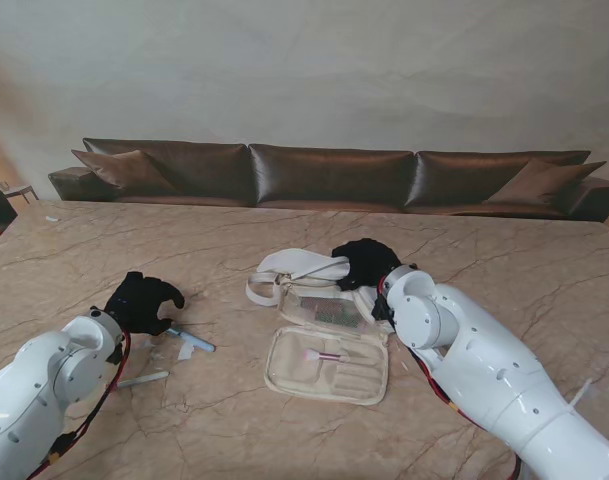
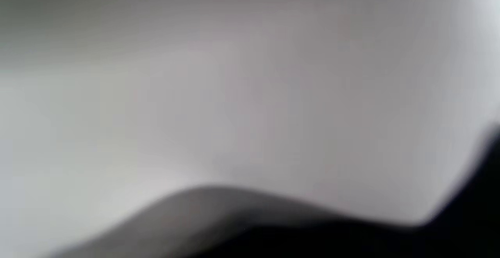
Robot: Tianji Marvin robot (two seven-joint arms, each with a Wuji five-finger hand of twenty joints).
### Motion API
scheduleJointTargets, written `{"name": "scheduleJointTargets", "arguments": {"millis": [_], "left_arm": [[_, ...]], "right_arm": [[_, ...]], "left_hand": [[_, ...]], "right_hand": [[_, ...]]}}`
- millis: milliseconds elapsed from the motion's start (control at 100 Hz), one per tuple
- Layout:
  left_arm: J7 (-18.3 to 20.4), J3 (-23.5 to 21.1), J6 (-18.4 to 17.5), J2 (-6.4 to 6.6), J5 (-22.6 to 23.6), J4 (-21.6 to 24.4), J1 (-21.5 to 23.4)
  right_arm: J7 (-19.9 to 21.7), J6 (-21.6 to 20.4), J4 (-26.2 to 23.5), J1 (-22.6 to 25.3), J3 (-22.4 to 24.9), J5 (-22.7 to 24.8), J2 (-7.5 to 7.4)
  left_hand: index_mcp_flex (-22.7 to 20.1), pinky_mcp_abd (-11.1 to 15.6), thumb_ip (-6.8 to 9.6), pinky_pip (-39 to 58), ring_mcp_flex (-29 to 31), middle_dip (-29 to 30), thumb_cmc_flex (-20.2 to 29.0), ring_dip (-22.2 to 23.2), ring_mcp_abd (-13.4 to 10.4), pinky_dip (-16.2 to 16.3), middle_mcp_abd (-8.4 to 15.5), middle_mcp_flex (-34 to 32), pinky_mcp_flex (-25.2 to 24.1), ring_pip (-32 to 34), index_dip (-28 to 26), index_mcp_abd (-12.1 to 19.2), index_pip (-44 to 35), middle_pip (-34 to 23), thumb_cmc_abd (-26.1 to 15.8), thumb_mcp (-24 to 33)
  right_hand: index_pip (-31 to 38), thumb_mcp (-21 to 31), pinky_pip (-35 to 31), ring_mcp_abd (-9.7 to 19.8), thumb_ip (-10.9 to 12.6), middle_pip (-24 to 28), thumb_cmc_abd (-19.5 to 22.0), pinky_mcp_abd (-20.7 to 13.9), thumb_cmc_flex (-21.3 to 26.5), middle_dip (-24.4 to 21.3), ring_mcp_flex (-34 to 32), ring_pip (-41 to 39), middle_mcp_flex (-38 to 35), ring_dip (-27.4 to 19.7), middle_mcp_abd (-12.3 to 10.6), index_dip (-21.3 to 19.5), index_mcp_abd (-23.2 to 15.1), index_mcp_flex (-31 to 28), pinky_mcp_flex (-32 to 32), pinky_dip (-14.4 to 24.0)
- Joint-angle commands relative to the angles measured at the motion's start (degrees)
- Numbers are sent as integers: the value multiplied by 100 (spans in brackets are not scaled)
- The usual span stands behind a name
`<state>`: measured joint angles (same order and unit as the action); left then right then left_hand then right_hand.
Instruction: Pack the cosmetics bag
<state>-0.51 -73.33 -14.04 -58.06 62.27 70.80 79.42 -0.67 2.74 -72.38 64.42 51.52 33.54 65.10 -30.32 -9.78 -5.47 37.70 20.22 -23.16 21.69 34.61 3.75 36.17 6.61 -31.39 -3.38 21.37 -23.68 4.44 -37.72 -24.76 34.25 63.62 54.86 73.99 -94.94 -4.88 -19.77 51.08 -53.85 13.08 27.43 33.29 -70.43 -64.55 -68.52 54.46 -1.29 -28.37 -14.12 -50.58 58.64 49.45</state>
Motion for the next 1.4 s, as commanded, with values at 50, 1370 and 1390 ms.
{"name": "scheduleJointTargets", "arguments": {"millis": [50,1370,1390], "left_arm": [[-101,-3,-71,27,34,-63,114],[-1221,1309,755,-204,-712,-1123,-399],[-1228,1316,790,-207,-711,-1120,-399]], "right_arm": [[-16,-7,-43,3,8,-15,34],[124,126,-230,-22,-45,-53,26],[125,126,-228,-24,-48,-55,27]], "left_hand": [[249,98,-302,-94,-126,-124,-166,49,-16,194,141,59,-76,-2,-223,104,-442,-91,510,-5],[-440,90,-1042,219,195,-828,1364,359,125,84,190,-627,-58,669,-1063,1481,-3128,-897,539,-487],[-440,78,-1035,228,206,-839,1381,366,132,89,184,-637,-53,678,-1058,1474,-3136,-909,537,-485]], "right_hand": [[606,563,-178,-33,325,-88,709,-22,858,-35,-369,-228,-144,-2,-50,-187,-845,-296,170,-49],[608,557,-201,-31,325,-87,720,-28,855,-41,-374,-237,-141,-2,-47,-189,-838,-301,172,-50],[608,556,-202,-31,324,-88,716,-29,856,-41,-374,-237,-139,-2,-51,-189,-839,-303,172,-50]]}}
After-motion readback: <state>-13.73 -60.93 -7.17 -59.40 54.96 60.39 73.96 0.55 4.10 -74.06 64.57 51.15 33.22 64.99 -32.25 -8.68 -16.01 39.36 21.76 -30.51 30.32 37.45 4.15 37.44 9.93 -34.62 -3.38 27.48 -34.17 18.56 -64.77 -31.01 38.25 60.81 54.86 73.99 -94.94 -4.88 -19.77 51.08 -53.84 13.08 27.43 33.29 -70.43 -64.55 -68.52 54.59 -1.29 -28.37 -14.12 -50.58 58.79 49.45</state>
